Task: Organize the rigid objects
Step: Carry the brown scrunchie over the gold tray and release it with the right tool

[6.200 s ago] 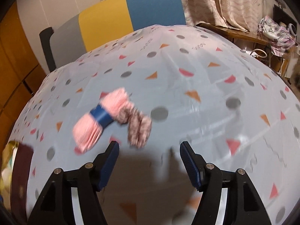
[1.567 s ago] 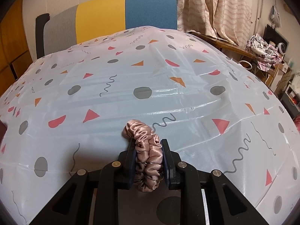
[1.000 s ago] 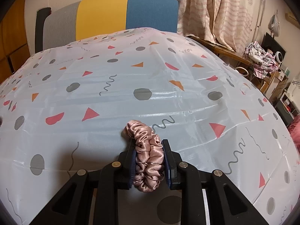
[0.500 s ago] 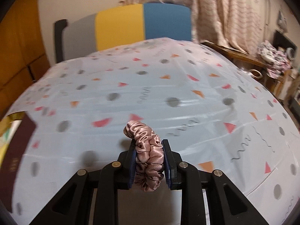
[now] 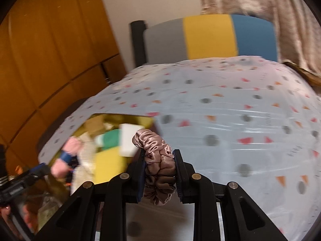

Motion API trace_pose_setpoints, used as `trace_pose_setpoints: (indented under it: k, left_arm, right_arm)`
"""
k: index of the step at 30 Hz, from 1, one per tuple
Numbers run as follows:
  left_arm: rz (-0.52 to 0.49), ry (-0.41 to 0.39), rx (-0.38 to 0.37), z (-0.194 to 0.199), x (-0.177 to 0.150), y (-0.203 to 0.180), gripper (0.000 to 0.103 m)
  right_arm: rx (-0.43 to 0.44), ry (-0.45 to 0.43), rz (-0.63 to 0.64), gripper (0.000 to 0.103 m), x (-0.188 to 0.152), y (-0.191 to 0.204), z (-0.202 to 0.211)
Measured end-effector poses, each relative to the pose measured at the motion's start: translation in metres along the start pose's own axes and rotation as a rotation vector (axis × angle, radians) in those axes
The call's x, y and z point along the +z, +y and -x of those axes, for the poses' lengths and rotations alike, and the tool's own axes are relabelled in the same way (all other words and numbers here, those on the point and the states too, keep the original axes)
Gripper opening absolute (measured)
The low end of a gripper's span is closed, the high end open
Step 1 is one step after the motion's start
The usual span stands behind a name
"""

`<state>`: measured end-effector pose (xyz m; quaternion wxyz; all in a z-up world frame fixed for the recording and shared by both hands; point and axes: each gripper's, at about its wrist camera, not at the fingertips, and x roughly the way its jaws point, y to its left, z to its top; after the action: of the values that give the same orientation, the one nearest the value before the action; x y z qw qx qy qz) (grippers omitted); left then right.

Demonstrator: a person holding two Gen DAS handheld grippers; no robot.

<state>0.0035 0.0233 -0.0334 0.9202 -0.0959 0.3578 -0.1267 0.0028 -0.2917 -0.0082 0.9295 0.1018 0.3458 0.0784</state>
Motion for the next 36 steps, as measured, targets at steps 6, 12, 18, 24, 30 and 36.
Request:
trace_pose_setpoints:
  k: [6,12,18,24,30,36]
  left_arm:
    - [0.006,-0.025,0.056,0.008,0.004,0.001,0.067]
    - [-0.005,-0.025,0.112,0.012,0.007,0.001,0.067]
    - [-0.004,-0.028,0.180,0.016,0.008,0.004,0.067]
    - [0.002,-0.028,0.224,0.018,0.009,0.007,0.067]
    - [-0.009,-0.031,0.241,0.019,0.010,0.004,0.067]
    - [-0.023,-0.016,0.294,0.017,0.013,0.001,0.067]
  right_arm:
    - [0.100,0.057,0.020,0.025,0.000,0.055,-0.026]
    - [0.121,0.128,0.041,0.028,-0.002,0.094,-0.065]
    - [0.124,0.190,0.036,0.030,-0.008,0.108,-0.093]
    - [0.095,0.217,0.046,0.073,-0.014,0.110,-0.097]
    - [0.071,0.189,0.040,0.096,-0.016,0.112,-0.075]
    - [0.017,0.151,0.109,0.103,-0.016,0.130,-0.051]
